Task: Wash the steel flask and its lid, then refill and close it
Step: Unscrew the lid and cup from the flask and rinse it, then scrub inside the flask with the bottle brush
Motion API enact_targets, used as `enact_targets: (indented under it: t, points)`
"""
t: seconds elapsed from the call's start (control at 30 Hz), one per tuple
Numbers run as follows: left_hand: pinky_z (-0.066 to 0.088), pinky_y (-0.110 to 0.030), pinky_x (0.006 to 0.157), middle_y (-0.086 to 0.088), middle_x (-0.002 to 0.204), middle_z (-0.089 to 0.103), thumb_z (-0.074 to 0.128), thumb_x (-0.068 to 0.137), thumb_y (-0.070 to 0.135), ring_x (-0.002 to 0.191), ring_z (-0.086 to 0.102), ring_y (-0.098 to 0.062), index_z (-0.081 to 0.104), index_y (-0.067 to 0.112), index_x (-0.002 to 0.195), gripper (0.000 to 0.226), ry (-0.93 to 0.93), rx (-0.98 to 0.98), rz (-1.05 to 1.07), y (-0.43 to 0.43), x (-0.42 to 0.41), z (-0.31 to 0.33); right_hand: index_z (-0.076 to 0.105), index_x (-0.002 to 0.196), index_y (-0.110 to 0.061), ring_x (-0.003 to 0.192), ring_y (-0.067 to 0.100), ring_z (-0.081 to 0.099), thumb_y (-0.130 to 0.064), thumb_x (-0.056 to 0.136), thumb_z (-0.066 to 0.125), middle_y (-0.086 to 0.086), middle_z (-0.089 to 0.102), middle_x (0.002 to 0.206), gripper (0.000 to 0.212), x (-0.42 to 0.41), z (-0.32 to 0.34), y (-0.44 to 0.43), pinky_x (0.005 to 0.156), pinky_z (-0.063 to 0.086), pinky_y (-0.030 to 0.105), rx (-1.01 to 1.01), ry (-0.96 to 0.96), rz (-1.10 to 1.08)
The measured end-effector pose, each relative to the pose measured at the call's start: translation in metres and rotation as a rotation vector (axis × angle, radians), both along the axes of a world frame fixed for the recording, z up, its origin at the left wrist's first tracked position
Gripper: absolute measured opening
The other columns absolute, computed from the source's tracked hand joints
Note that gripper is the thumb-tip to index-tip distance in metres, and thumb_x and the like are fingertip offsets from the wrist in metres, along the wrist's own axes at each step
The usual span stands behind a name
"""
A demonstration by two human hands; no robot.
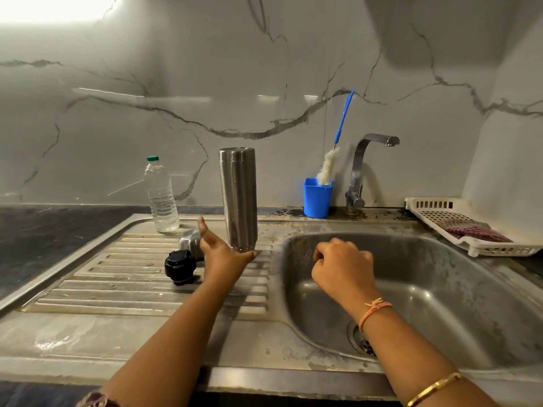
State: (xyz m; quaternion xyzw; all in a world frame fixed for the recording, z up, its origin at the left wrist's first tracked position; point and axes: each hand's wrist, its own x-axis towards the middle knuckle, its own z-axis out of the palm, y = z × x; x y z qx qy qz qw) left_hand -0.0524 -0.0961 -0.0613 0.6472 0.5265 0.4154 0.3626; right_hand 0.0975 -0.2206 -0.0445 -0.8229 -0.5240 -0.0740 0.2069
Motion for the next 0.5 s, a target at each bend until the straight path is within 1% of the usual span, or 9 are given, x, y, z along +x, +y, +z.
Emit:
enact_targets:
  t: [0.03, 0.1, 0.17, 0.23, 0.27, 0.3, 0.37, 0.43, 0.5]
  points:
    - [0.026, -0.044, 0.112, -0.016, 0.157, 0.004, 0.081, 0.073, 0.016, 0.141, 0.023, -0.032, -0.019, 0.03, 0.147, 0.125, -0.006, 0.012, 0.034, -0.008, -0.001, -0.001, 0.061, 0.099, -0.02, 0.101, 0.02, 0.05, -0.018, 0.087, 0.046, 0.0, 0.056, 0.103, 0.02, 0.0, 0.0, 0.0, 0.09, 0.036, 0.039, -0.001, 0.0, 0.0]
    - [0.038, -0.044, 0.105, -0.016, 0.148, 0.029, 0.078, 0.077, 0.017, 0.128, 0.044, -0.03, -0.006, 0.028, 0.147, 0.11, -0.057, 0.071, 0.087, -0.023, -0.002, -0.004, 0.061, 0.1, -0.02, 0.102, 0.021, 0.05, -0.019, 0.088, 0.045, 0.0, 0.056, 0.103, 0.02, 0.0, 0.0, 0.0, 0.09, 0.037, 0.039, -0.007, 0.002, -0.004]
    - [0.049, -0.04, 0.091, -0.008, 0.125, 0.053, 0.073, 0.081, 0.019, 0.104, 0.058, -0.02, 0.016, 0.025, 0.142, 0.084, -0.098, 0.112, 0.07, -0.037, -0.002, -0.006, 0.062, 0.101, -0.02, 0.103, 0.021, 0.051, -0.021, 0.089, 0.045, 0.0, 0.057, 0.103, 0.021, 0.0, -0.001, 0.0, 0.09, 0.038, 0.039, -0.01, -0.001, -0.016]
    - [0.049, -0.026, 0.073, 0.005, 0.099, 0.061, 0.068, 0.085, 0.02, 0.086, 0.059, -0.009, 0.041, 0.02, 0.129, 0.051, -0.052, 0.123, -0.03, -0.047, -0.001, -0.01, 0.061, 0.1, -0.019, 0.101, 0.022, 0.054, -0.022, 0.09, 0.044, 0.001, 0.057, 0.103, 0.02, 0.0, -0.003, -0.001, 0.089, 0.041, 0.039, -0.007, 0.014, -0.019]
    - [0.046, -0.021, 0.068, 0.009, 0.092, 0.061, 0.066, 0.087, 0.02, 0.082, 0.059, -0.005, 0.049, 0.02, 0.122, 0.039, -0.008, 0.132, -0.091, -0.051, 0.0, -0.011, 0.06, 0.1, -0.019, 0.099, 0.023, 0.055, -0.022, 0.09, 0.045, 0.001, 0.058, 0.104, 0.019, 0.002, -0.004, -0.002, 0.088, 0.043, 0.039, -0.005, 0.045, -0.008]
    - [0.046, -0.019, 0.068, 0.01, 0.089, 0.061, 0.065, 0.088, 0.02, 0.082, 0.058, -0.003, 0.052, 0.021, 0.117, 0.032, 0.035, 0.149, -0.149, -0.054, 0.001, -0.013, 0.059, 0.101, -0.018, 0.098, 0.023, 0.056, -0.022, 0.09, 0.045, 0.002, 0.059, 0.106, 0.018, 0.003, -0.005, -0.002, 0.087, 0.045, 0.039, -0.008, 0.086, 0.009]
    - [0.05, -0.024, 0.077, 0.009, 0.09, 0.062, 0.064, 0.088, 0.019, 0.086, 0.059, -0.005, 0.055, 0.023, 0.114, 0.028, 0.116, 0.185, -0.255, -0.057, 0.005, -0.014, 0.058, 0.109, -0.016, 0.101, 0.024, 0.057, -0.022, 0.09, 0.047, 0.005, 0.06, 0.112, 0.023, 0.009, -0.006, -0.003, 0.089, 0.047, 0.039, -0.03, 0.132, 0.046]
    - [0.052, -0.029, 0.085, 0.009, 0.093, 0.062, 0.064, 0.088, 0.02, 0.089, 0.059, -0.006, 0.054, 0.027, 0.113, 0.027, 0.18, 0.203, -0.341, -0.057, 0.009, -0.013, 0.053, 0.12, -0.016, 0.108, 0.025, 0.057, -0.025, 0.091, 0.047, 0.006, 0.059, 0.12, 0.031, 0.019, -0.002, -0.001, 0.093, 0.046, 0.042, -0.068, 0.076, 0.075]
    - [0.053, -0.031, 0.086, 0.009, 0.094, 0.062, 0.064, 0.088, 0.021, 0.089, 0.059, -0.006, 0.054, 0.028, 0.114, 0.028, 0.221, 0.232, -0.398, -0.054, 0.013, -0.011, 0.048, 0.128, -0.017, 0.113, 0.025, 0.055, -0.03, 0.094, 0.046, 0.007, 0.059, 0.123, 0.036, 0.032, 0.01, 0.003, 0.099, 0.042, 0.044, -0.124, -0.044, 0.09]
